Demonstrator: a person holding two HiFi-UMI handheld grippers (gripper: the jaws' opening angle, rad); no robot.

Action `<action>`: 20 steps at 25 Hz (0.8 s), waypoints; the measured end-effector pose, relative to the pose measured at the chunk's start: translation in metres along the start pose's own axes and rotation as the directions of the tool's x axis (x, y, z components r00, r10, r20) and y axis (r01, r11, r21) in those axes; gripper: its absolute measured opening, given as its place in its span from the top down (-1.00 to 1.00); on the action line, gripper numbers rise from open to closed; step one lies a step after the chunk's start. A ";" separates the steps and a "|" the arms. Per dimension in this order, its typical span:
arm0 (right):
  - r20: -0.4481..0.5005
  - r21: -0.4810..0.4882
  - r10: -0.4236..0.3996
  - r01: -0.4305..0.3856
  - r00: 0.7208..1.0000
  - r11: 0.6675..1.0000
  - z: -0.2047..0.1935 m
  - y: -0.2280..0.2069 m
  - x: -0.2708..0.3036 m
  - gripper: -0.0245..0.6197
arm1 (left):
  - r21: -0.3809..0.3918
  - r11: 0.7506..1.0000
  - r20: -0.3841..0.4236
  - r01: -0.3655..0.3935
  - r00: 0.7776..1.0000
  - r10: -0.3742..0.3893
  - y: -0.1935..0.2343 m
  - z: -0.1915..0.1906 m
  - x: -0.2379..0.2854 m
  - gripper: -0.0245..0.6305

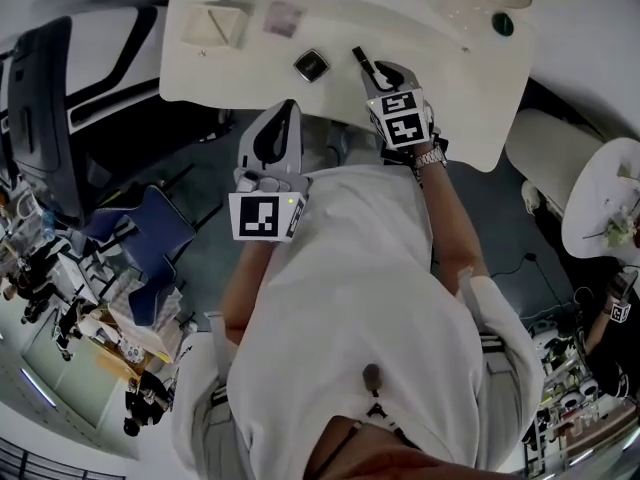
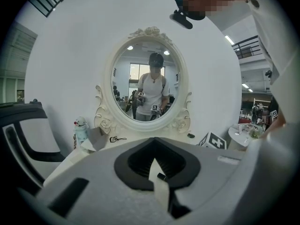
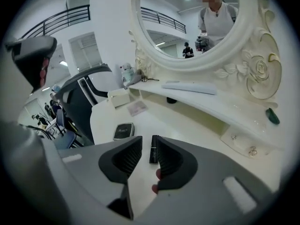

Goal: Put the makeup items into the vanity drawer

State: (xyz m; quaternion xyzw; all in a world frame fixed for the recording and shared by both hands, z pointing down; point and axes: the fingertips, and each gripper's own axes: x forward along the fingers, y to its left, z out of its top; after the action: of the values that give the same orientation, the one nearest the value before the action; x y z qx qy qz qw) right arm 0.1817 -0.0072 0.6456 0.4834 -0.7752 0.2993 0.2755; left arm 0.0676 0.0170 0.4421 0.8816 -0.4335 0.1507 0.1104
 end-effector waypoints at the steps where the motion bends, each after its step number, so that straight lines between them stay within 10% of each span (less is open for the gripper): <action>1: -0.020 -0.023 -0.002 0.002 1.000 1.000 -0.002 0.000 0.005 0.60 | -0.003 1.000 -0.002 -0.003 1.000 0.003 -0.001 0.000 0.001 0.91; 20: -0.386 0.044 -0.020 0.040 0.922 0.998 -0.048 -0.003 0.050 0.49 | -0.014 0.999 -0.022 -0.046 0.999 0.045 0.003 -0.008 -0.005 0.91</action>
State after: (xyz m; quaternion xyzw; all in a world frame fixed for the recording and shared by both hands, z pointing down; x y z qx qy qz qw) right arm 0.1724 -0.0025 0.7147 0.4337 -0.6904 0.4041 0.4146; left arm 0.0611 0.0217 0.4478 0.8690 -0.4533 0.1596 0.1179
